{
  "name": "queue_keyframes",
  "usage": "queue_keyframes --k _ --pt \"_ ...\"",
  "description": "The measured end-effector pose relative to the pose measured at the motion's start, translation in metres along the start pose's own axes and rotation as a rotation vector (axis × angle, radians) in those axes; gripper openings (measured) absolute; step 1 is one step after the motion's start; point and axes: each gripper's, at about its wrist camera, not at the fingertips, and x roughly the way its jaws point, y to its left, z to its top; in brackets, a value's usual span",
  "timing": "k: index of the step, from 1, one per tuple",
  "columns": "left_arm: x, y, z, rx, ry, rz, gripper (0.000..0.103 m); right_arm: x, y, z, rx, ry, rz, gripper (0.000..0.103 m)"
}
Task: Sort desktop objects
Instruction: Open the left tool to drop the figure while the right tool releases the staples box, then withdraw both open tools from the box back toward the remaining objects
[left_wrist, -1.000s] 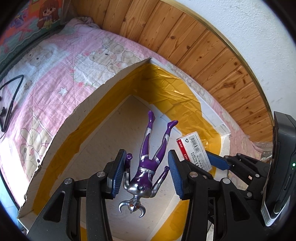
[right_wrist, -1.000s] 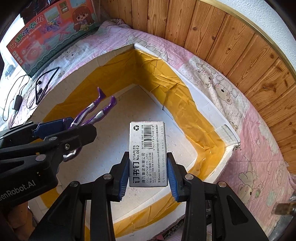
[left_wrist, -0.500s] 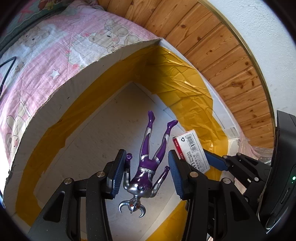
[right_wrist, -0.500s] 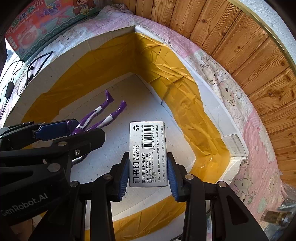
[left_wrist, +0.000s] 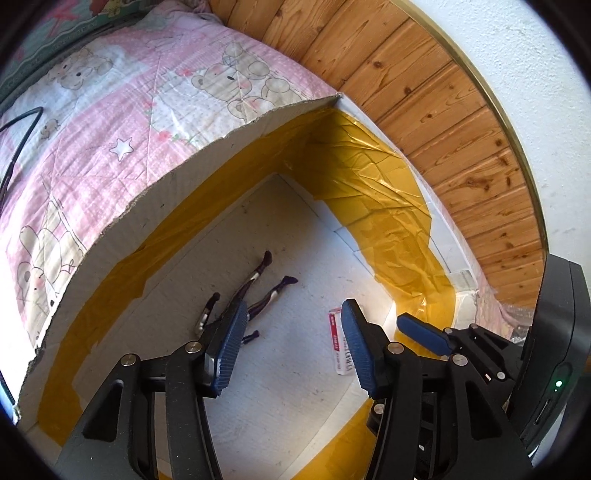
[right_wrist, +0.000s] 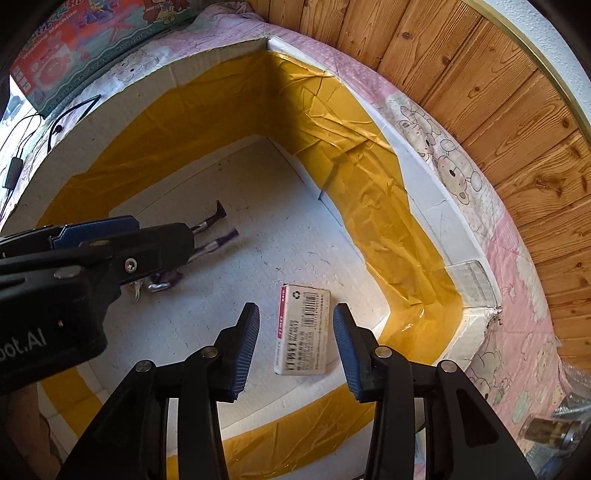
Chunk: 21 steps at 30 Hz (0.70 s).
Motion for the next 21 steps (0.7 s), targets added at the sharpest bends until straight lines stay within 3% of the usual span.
queue_keyframes --k 12,21 --pt "-0.028 -0.007 -0.013 0.023 -0.069 0.046 0.056 -0.021 0.015 -0.016 -0.025 0.023 0.012 0.046" --pt "-0.047 -0.015 -0.033 0.054 -0.118 0.059 0.056 -0.059 0.020 -0.039 -0.018 -0.002 -0.003 0.046"
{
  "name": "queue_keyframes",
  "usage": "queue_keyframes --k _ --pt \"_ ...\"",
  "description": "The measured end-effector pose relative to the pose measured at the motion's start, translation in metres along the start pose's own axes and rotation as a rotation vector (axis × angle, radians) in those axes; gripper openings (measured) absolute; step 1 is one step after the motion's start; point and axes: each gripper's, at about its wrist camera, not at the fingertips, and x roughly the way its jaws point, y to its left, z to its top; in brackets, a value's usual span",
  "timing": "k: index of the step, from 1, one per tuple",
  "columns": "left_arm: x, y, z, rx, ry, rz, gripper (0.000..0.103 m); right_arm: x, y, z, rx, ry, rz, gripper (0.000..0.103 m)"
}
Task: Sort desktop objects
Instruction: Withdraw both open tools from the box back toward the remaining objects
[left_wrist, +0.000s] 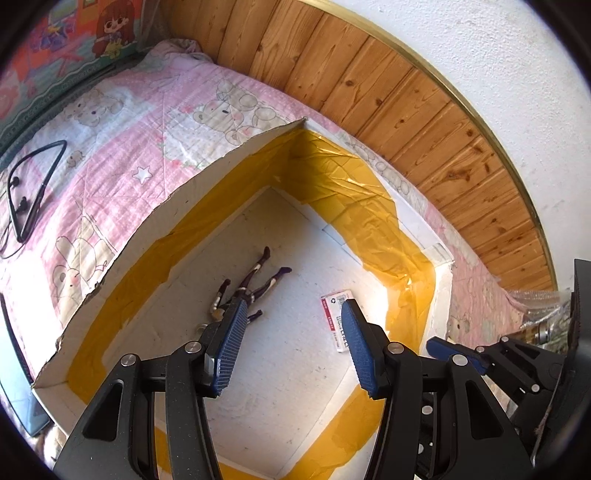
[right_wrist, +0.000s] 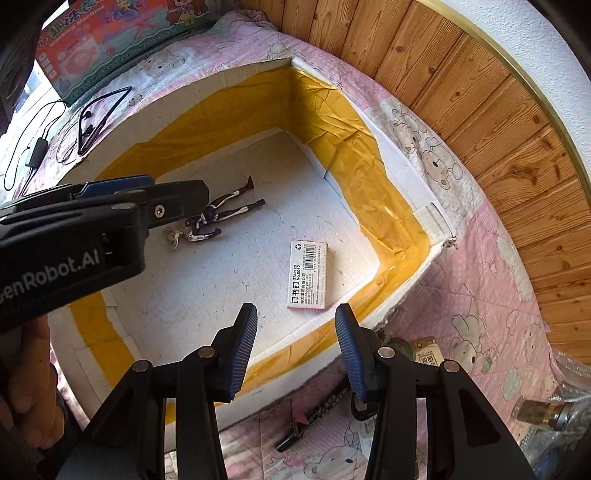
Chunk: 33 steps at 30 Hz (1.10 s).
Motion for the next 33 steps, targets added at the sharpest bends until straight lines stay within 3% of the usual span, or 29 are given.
queue_keyframes --k 22,33 --pt "-0.035 -0.016 -0.062 0.020 -0.075 0.029 0.056 -0.048 0.027 -0.052 0.000 -0.042 -0.029 0.049" --pt "-0.048 -0.026 -0.087 0.024 -0.113 0.037 0.056 -0.071 0.040 -0.077 -0.002 -0.116 -0.057 0.049"
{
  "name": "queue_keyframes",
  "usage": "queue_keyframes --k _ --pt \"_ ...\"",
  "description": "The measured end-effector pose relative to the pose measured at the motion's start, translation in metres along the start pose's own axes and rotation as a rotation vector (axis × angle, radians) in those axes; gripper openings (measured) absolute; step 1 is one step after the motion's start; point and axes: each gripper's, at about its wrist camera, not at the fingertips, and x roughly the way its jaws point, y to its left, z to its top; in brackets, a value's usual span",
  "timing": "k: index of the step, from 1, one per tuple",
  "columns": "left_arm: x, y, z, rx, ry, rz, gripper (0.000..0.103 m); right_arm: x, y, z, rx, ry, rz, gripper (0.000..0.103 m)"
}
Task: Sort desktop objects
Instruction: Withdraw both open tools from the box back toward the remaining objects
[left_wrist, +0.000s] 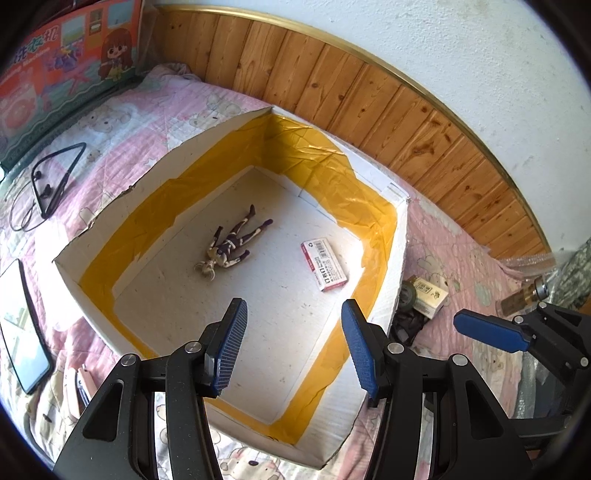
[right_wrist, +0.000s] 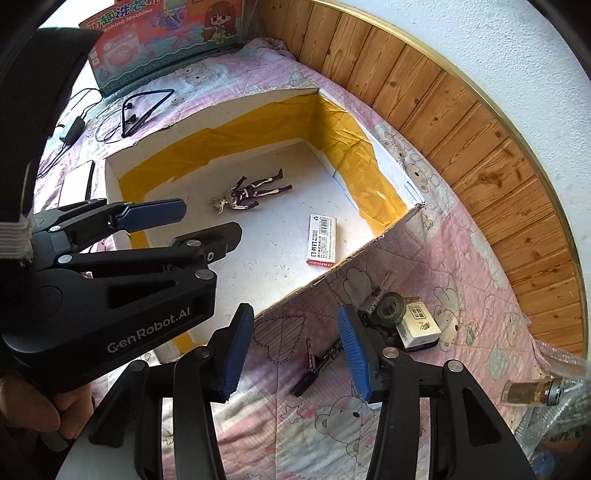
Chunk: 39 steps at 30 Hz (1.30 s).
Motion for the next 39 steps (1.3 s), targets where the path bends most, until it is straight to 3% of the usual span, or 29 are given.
queue_keyframes --k 12,19,31,39 --pt "-0.018 -0.013 -0.023 0.015 -0.048 -0.003 0.056 -0.026 0.004 -0.035 0.068 -0.138 -0.003 0.050" --pt "-0.024 -0.019 -0.034 0.009 -0.063 0.004 0.056 -0.024 0.011 -0.054 0.082 -0.149 0.002 0.050" --pt "-0.041 -0.028 -0.050 -0.002 -0.130 0.000 0.056 -0.037 0.017 -0.085 0.124 -0.243 0.016 0.050" --pt "-0.041 -0.052 -0.064 0.063 -0.151 0.016 0.056 -0.048 0.019 -0.119 0.155 -0.385 -0.009 0.051"
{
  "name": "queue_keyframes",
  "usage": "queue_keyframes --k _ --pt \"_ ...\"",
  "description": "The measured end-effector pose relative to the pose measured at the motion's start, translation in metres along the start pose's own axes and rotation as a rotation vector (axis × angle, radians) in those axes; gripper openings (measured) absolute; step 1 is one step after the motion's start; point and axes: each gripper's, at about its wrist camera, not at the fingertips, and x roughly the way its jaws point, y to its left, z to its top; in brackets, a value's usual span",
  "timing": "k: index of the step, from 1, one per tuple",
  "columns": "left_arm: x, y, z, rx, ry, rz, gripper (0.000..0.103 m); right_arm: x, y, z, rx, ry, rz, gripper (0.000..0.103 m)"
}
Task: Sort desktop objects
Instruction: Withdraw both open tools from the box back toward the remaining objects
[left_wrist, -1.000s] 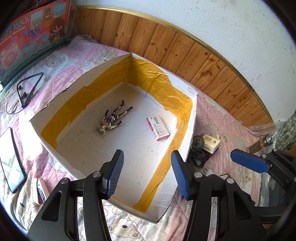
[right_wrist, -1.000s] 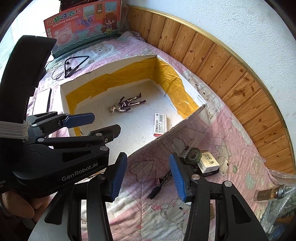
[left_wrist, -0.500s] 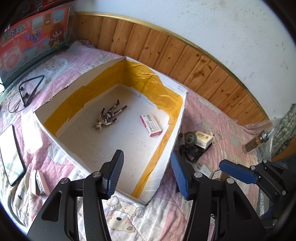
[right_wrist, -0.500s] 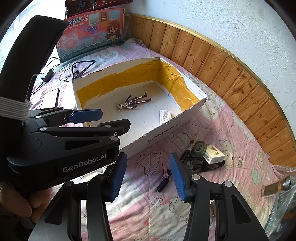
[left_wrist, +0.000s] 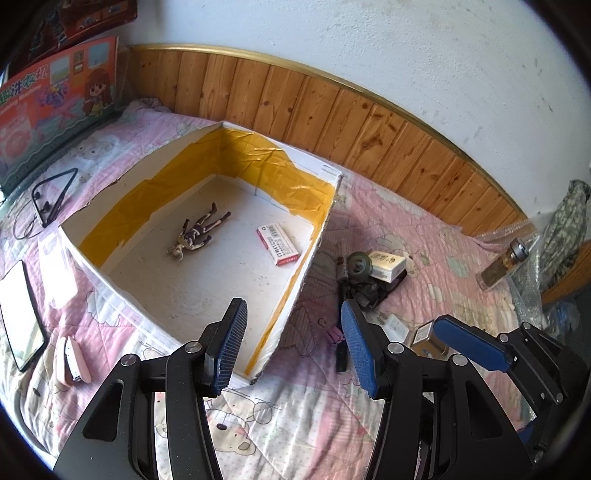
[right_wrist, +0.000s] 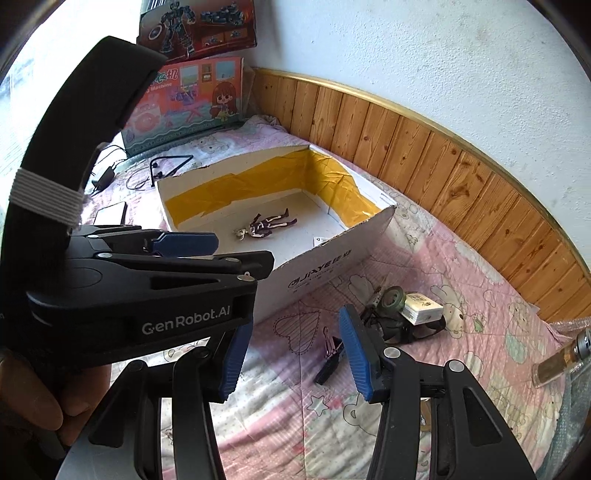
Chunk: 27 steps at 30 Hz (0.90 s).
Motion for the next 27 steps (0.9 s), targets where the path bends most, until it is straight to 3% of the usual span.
queue_keyframes --k 4,11,18,27 --pt "0.002 -0.009 -0.004 0.026 -0.003 0.017 0.056 -0.009 -0.010 -0.016 0.047 -0.065 0.014 0.053" --pt "0.016 -0.024 -0.013 0.049 0.016 0.032 0.056 -0.012 -0.029 -0.034 0.068 -0.062 0.012 0.054" --pt "0.036 -0.042 -0.021 0.074 0.058 0.018 0.056 -0.011 -0.071 -0.052 0.204 -0.017 0.045 0.057" --pt "0.083 -0.060 -0.038 0.112 0.160 0.032 0.056 0.008 -0.133 -0.089 0.349 0.094 -0.004 0.062"
